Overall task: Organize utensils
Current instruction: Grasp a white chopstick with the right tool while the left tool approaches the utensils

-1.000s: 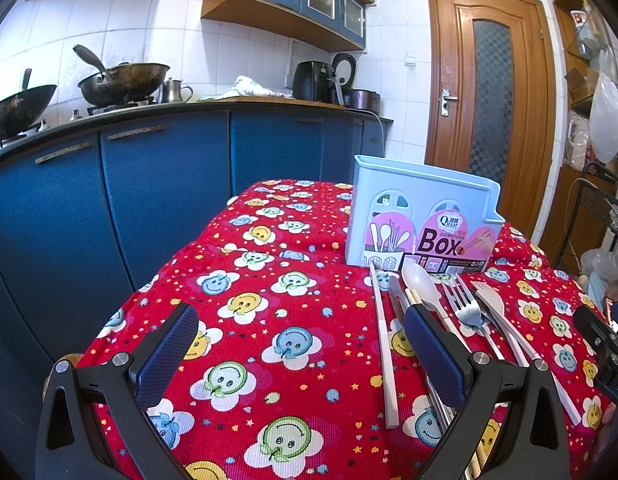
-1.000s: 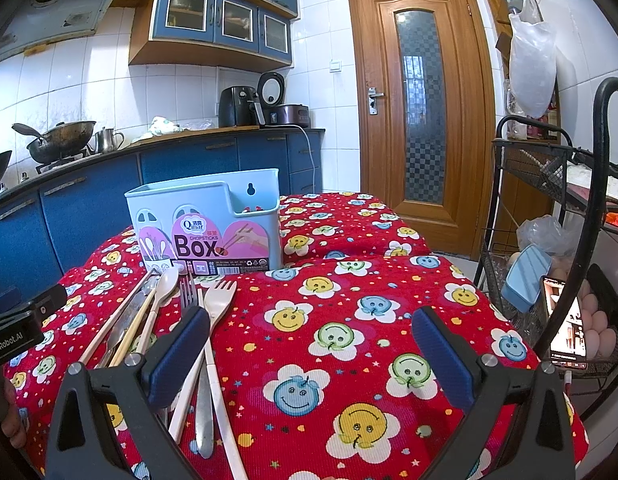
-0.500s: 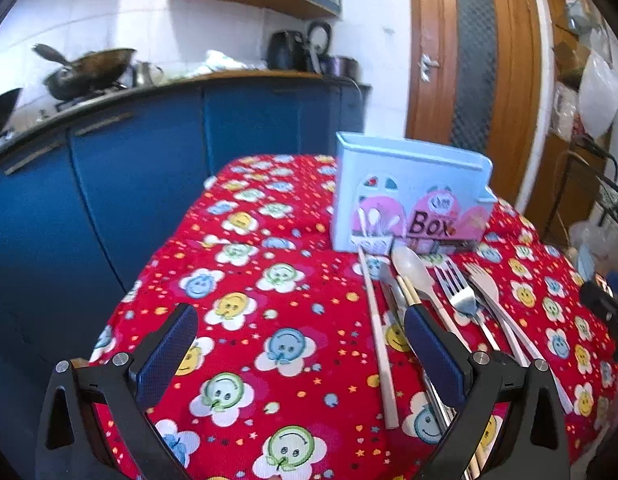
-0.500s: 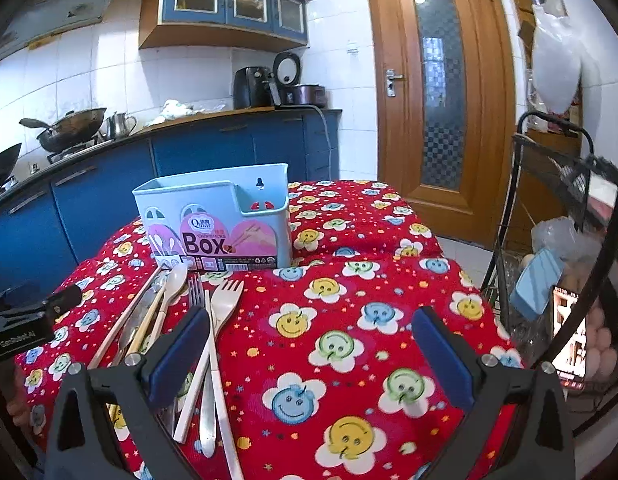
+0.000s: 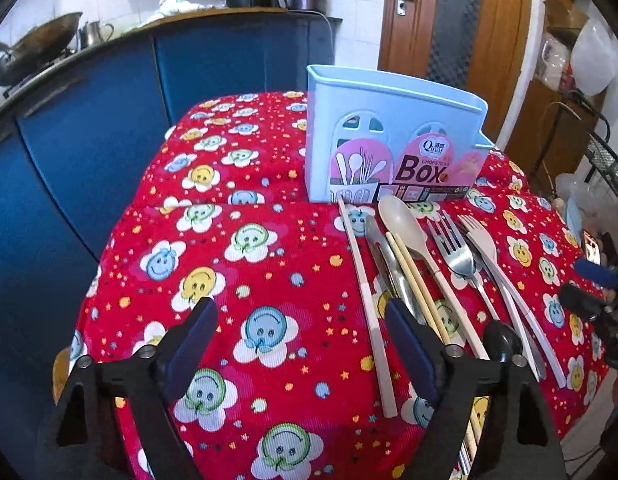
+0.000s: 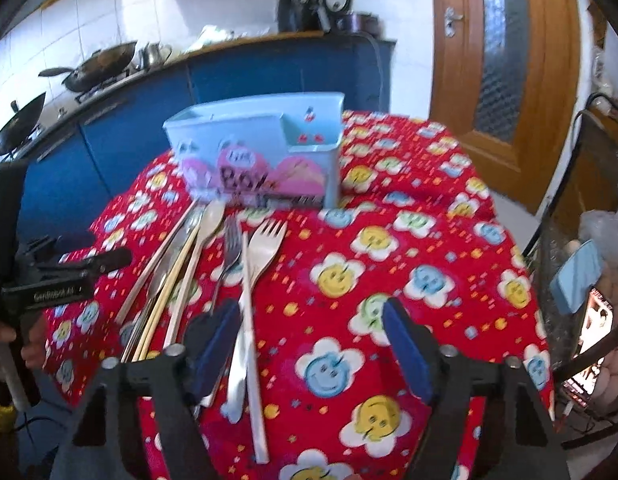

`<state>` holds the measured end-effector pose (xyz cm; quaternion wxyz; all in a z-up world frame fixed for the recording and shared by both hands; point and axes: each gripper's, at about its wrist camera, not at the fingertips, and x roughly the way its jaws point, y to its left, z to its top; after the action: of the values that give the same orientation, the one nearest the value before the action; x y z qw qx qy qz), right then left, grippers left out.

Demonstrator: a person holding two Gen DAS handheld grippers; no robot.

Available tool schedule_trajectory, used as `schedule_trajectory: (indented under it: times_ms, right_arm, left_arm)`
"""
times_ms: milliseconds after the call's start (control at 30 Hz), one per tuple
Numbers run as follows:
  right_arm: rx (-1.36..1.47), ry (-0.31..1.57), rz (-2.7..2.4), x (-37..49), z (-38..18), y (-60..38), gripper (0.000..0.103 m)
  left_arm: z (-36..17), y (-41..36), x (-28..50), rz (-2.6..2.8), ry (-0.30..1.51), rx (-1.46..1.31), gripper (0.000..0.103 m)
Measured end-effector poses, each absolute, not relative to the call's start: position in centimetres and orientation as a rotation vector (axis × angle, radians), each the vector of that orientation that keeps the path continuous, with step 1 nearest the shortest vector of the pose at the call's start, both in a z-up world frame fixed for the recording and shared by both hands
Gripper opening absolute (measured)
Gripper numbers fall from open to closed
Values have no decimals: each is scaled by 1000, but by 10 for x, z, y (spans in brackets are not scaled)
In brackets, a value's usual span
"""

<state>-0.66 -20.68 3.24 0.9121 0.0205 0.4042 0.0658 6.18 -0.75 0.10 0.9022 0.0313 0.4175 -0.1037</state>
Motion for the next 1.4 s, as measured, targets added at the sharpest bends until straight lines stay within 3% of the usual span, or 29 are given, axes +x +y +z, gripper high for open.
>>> schedule_trajectory:
  times_ms: [467, 600, 633, 1233, 1400]
  right_arm:
    - [53, 969, 230, 2, 10, -195, 36]
    - [39, 968, 262, 4, 11, -190, 11]
    - [41, 969, 269, 5, 11, -189, 9]
    - [45, 1002, 266, 18, 12, -191, 8]
    - [78, 986, 196, 24, 20, -205, 8]
  left_arm:
    - [2, 0, 56, -206, 874, 86, 83]
    - [3, -4, 57, -219, 880, 95, 82]
    - [3, -5, 58, -224, 882, 95, 82]
    - [7, -12, 63, -251, 909, 85, 82]
    - [4, -20, 76, -291, 973, 83, 63]
